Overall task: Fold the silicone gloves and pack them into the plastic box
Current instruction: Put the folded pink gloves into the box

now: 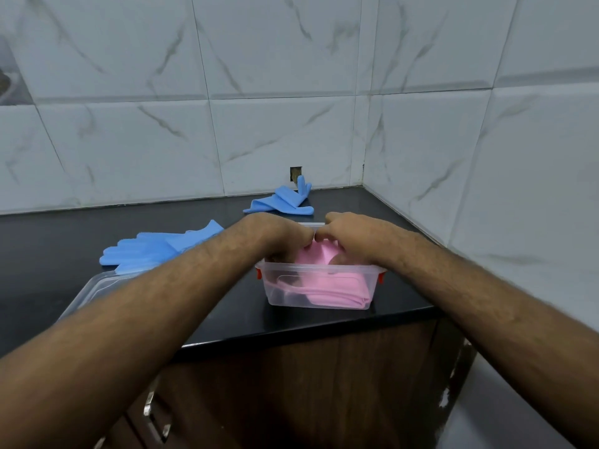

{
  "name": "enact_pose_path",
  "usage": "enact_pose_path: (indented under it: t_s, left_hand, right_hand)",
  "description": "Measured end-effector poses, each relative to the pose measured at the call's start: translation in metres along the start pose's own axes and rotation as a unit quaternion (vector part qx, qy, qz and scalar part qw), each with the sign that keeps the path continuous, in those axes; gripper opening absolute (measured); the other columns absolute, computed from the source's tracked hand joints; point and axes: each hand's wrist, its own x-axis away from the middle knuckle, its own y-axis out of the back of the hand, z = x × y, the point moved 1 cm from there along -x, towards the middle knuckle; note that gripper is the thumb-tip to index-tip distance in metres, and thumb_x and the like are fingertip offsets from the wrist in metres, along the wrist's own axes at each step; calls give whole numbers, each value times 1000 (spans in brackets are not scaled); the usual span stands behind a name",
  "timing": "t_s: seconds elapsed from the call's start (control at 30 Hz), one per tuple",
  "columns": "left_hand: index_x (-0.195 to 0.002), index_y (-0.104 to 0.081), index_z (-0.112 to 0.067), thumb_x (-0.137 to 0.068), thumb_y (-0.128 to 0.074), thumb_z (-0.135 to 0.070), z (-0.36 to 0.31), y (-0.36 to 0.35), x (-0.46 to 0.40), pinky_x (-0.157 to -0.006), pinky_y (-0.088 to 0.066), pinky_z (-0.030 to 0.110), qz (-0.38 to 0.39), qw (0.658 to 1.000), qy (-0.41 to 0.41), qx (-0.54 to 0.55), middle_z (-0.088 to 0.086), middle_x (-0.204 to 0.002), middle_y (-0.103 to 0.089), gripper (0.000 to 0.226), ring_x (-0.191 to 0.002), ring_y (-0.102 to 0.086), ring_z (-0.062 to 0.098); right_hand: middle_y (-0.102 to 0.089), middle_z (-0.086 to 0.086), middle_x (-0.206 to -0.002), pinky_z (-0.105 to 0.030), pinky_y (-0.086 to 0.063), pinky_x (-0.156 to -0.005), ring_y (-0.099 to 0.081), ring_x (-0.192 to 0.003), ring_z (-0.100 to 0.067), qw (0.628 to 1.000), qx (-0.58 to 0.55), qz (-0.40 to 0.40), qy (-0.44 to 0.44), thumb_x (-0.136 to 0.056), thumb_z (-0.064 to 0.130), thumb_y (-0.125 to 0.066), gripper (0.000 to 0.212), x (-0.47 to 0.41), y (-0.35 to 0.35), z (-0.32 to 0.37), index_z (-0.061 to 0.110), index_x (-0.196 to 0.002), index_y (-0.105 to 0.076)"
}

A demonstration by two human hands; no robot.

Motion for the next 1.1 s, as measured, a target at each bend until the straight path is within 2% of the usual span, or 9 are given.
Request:
enact_pose_path:
  t_s: [0.07,0.17,0.3,0.5,0.6,0.73,0.8,0.97,1.1]
  left_hand:
    - [-141,-44,-15,-96,-62,-5,-2,-2,-1,-80,-48,30,-26,996,-16,-78,-3,-102,-54,49,-91,-58,15]
    - [-147,-38,-12,-96,-64,-5,-4,-3,0,-100,-51,35,-44,985,-34,-165,7,-135,-54,57,-119,-59,22]
    - [-155,-26,-5,-97,-61,-3,-4,-2,2,-118,-37,41,-61,967,-48,-241,12,-156,-36,68,-147,-37,28]
    - [-142,-43,-9,-97,-64,-19,6,0,3,-102,-42,30,-99,965,-90,-226,9,-136,-50,50,-119,-52,19]
    - [-142,-42,-10,-99,-60,-17,9,-2,2,-95,-40,27,-101,965,-83,-226,8,-135,-49,47,-104,-46,14]
    - [-155,-25,-7,-103,-53,-11,7,-4,0,-109,-39,32,-73,956,-37,-282,12,-158,-34,59,-137,-47,23]
    - [-160,-14,-7,-104,-51,-11,2,-4,0,-117,-34,35,-57,945,-17,-321,9,-167,-23,68,-149,-37,24]
    - [-160,-13,-7,-96,-62,0,1,-2,1,-119,-37,42,-60,947,-21,-314,11,-165,-24,81,-151,-32,26]
    - [-156,-24,-12,-97,-62,-6,5,-3,1,-109,-42,39,-94,938,-68,-328,8,-153,-41,70,-138,-46,24]
  right_hand:
    - [-45,-3,-121,-36,-51,-82,-53,-97,-19,998,-2,55,-6,-75,55,-81,80,5,2,-1,28,-143,-48]
    - [-34,-5,-135,-45,-51,-96,-49,-109,-23,991,12,133,-30,-67,60,-84,101,10,8,-2,28,-150,-36]
    - [-31,-7,-144,-44,-50,-101,-48,-121,-24,984,82,154,-38,-84,13,-74,83,11,13,4,23,-153,-28]
    - [-39,-7,-138,-36,-56,-79,-52,-82,-16,975,142,162,-46,-84,1,-70,80,7,17,17,22,-150,-31]
    - [-44,-6,-135,-33,-54,-82,-58,-98,-18,976,137,166,-32,-86,9,-72,73,6,19,15,20,-148,-35]
    - [-45,-6,-135,-30,-43,-70,-53,-97,-18,976,112,183,-35,-83,30,-80,79,7,22,11,17,-147,-34]
    - [-43,-5,-135,-29,-43,-66,-52,-94,-17,978,103,177,-39,-84,22,-77,78,7,20,9,19,-149,-33]
    - [-38,-7,-134,-41,-54,-94,-53,-111,-22,984,90,147,-47,-85,-1,-66,77,8,3,5,20,-149,-30]
    - [-36,-9,-138,-44,-51,-99,-48,-119,-25,980,120,152,-44,-81,-2,-70,89,4,0,6,21,-152,-22]
